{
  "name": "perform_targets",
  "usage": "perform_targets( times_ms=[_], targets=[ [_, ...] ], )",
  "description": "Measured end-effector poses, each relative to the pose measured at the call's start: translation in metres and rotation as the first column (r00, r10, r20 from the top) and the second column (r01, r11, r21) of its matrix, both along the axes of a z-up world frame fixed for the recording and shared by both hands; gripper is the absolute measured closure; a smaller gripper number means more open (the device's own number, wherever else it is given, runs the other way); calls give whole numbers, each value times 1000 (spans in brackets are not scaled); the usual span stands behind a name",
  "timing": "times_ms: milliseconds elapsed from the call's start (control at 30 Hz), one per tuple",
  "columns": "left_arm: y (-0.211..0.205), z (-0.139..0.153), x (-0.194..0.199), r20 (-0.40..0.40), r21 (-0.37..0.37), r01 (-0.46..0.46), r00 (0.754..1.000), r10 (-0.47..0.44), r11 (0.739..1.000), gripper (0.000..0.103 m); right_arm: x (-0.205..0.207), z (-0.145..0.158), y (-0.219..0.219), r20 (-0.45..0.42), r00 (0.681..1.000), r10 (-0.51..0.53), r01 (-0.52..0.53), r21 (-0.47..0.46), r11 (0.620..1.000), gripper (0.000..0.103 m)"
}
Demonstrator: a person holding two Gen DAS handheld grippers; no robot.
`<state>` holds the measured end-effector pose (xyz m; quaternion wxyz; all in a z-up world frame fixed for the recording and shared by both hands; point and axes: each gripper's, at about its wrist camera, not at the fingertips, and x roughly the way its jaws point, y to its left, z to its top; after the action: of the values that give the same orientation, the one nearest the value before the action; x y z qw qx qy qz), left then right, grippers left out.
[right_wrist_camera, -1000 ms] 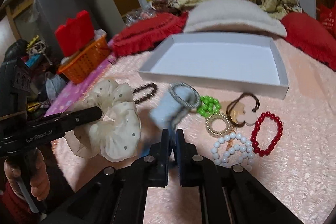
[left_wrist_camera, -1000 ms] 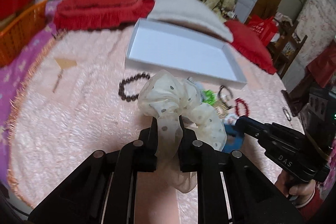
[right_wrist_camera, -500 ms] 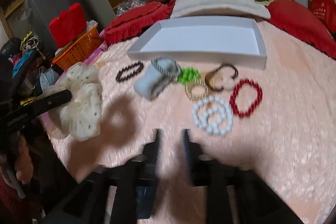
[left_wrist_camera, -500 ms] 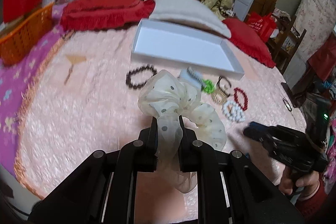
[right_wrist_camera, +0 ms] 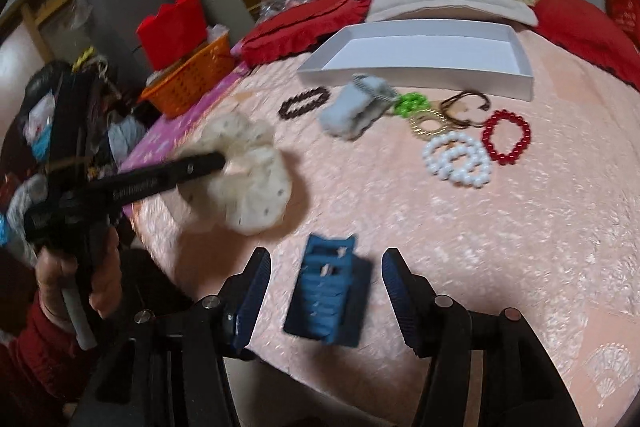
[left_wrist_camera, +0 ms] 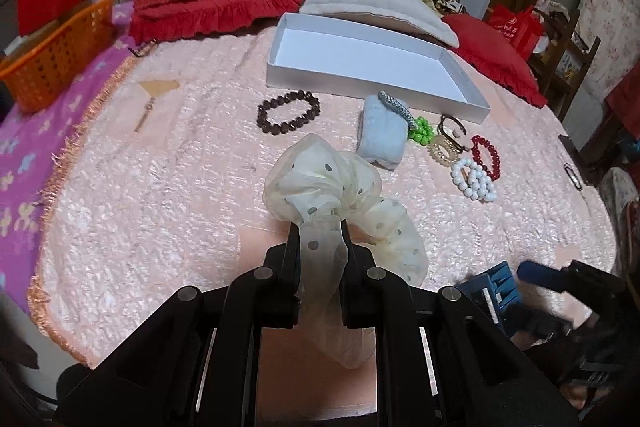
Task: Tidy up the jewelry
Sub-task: 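Carry the blue clip and the cream scrunchie over the white box with both tools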
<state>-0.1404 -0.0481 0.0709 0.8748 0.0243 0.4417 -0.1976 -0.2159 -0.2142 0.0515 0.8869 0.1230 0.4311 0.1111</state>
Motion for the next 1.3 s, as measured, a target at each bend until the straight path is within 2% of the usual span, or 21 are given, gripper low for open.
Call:
perform_targets(
  times_ms=[133, 200, 267, 333, 400, 467, 733, 967, 1300],
  targets=[
    [3, 12, -9, 44, 37, -44, 998, 42, 998, 90, 1, -12, 15, -16, 1000, -6, 4, -103, 995, 47],
    [5, 19, -14, 70, 55, -67, 996, 63, 996, 90, 1, -18, 17, -27, 1000, -9, 6, -115, 993, 47],
    [7, 27, -21, 101, 76, -93, 991, 85, 993, 90, 1, -20, 16, -31, 999, -15, 11, -114, 993, 56],
    [9, 35, -28, 128, 103, -118, 986, 104, 988, 90, 1, -20, 14, -37, 999, -11, 7, -91, 996, 69],
    [10, 40, -33, 147, 128, -141, 982, 122, 982, 90, -1, -18, 14, -35, 999, -13, 10, -82, 997, 74],
    [11, 45, -37, 160, 140, -157, 978, 134, 978, 90, -4, -16, 15, -27, 999, -17, 14, -103, 995, 74],
    [14, 62, -54, 239, 199, -227, 955, 177, 953, 90, -11, -2, 11, 4, 999, -38, 39, -90, 995, 78],
    [14, 75, -65, 297, 216, -247, 938, 178, 945, 90, -15, 9, 3, 30, 998, -64, 66, -86, 994, 78],
    [11, 71, -62, 290, 229, -243, 942, 172, 943, 90, -9, 16, -11, 47, 995, -91, 94, -74, 993, 78]
  ],
)
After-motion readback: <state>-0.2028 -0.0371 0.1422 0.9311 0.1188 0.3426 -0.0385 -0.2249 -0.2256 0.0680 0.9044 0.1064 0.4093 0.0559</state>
